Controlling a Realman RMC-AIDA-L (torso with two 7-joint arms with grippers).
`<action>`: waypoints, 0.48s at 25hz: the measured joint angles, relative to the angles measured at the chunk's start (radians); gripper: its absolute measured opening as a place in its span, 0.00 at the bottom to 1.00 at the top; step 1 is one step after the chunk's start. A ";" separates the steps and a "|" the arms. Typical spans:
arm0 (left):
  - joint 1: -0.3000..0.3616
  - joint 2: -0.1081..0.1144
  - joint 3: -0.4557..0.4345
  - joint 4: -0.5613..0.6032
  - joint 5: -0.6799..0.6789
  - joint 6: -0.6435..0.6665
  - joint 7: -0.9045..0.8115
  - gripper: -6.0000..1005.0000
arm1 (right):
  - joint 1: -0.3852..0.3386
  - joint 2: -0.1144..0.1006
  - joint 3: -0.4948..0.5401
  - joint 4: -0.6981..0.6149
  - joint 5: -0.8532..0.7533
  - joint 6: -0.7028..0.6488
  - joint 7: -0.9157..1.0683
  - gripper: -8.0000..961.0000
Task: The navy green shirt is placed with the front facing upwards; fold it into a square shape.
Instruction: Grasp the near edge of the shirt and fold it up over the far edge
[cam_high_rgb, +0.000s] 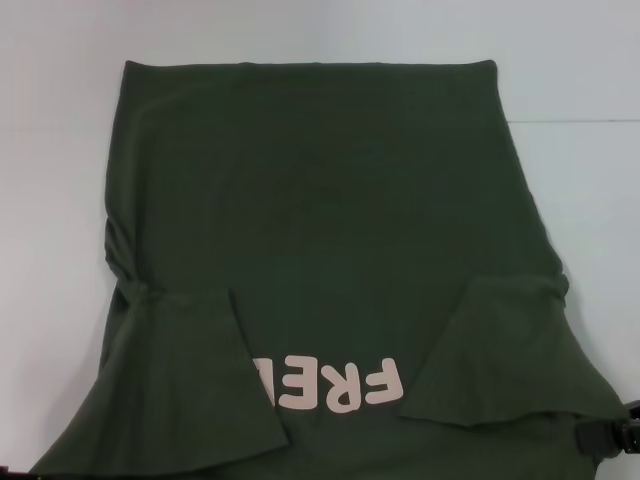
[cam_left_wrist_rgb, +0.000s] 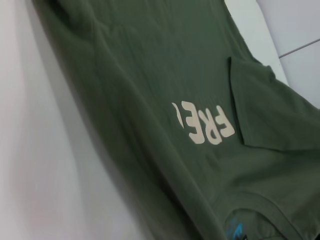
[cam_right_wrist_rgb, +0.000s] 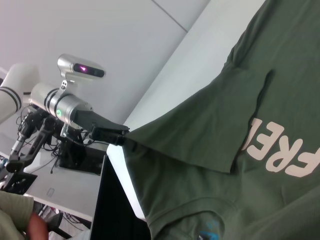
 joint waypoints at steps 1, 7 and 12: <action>-0.002 0.000 0.000 -0.002 -0.001 -0.001 0.002 0.03 | 0.000 0.000 0.004 0.000 0.000 0.001 -0.001 0.03; -0.025 0.008 -0.031 -0.008 -0.048 -0.006 0.006 0.03 | 0.002 0.000 0.110 0.001 0.009 0.007 0.007 0.03; -0.051 0.022 -0.089 -0.027 -0.126 -0.031 0.004 0.03 | 0.008 0.001 0.240 0.010 0.009 0.017 0.024 0.03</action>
